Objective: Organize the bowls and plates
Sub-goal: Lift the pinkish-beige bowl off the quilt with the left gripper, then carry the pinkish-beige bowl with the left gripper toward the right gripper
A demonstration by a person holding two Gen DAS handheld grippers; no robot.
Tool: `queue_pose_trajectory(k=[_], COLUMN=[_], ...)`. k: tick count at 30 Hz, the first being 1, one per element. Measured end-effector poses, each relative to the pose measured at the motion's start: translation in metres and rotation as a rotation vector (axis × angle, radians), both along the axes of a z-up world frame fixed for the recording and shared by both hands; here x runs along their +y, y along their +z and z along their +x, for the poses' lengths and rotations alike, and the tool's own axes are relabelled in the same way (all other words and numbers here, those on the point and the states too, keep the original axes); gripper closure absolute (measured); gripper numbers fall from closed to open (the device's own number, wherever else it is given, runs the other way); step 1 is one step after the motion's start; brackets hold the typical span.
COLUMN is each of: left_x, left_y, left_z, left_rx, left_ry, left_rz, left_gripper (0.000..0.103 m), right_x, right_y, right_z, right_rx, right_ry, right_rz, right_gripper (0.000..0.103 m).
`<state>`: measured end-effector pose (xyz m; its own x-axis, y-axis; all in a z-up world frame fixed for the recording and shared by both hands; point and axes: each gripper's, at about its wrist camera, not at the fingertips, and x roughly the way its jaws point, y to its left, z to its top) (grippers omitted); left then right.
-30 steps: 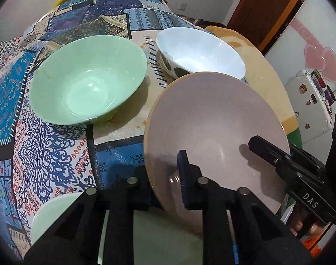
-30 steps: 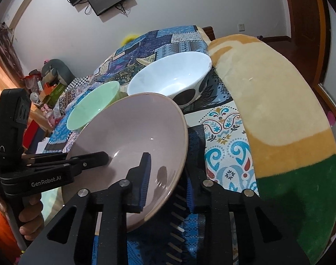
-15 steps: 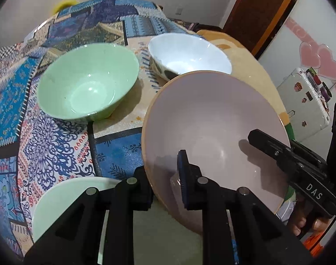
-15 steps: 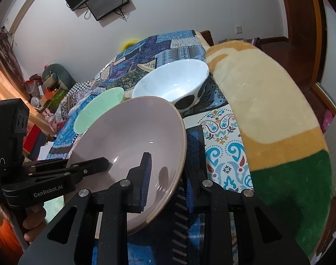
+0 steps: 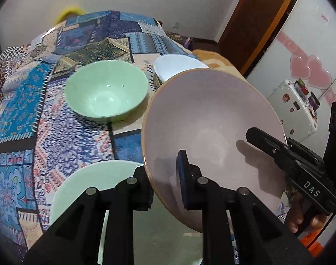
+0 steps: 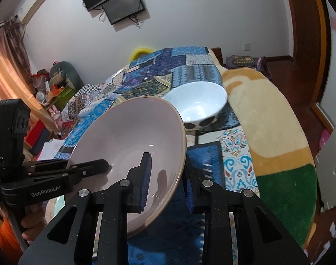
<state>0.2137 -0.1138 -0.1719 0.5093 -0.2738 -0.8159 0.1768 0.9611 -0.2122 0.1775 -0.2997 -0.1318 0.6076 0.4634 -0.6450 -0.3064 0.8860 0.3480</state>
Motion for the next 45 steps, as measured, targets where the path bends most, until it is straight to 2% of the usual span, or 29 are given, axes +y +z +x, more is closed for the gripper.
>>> queue_pose_trajectory(k=[8, 20, 37, 45], left_x=[0.033, 0.098, 0.190, 0.232], left_y=[0.017, 0.025, 0.007, -0.010], left_z=[-0.025, -0.063, -0.120, -0.136], left_rx=[-0.048, -0.086, -0.097, -0.072], left_ry=[0.049, 0.154, 0.322, 0.398], left_rz=[-0.008, 0.012, 0.007, 0.000], left_gripper=[0.084, 0.084, 0.084, 0.084], right_x=[0.030, 0.089, 0.181, 0.223], right_y=[0.013, 0.007, -0.006, -0.019], right_z=[-0.009, -0.017, -0.034, -0.038], right_rx=[-0.029, -0.009, 0.035, 0.069], right_ry=[0.041, 0.147, 0.309, 0.371], right_rz=[-0.001, 0.012, -0.028, -0.040], right_gripper=[0.079, 0.079, 0.079, 0.079])
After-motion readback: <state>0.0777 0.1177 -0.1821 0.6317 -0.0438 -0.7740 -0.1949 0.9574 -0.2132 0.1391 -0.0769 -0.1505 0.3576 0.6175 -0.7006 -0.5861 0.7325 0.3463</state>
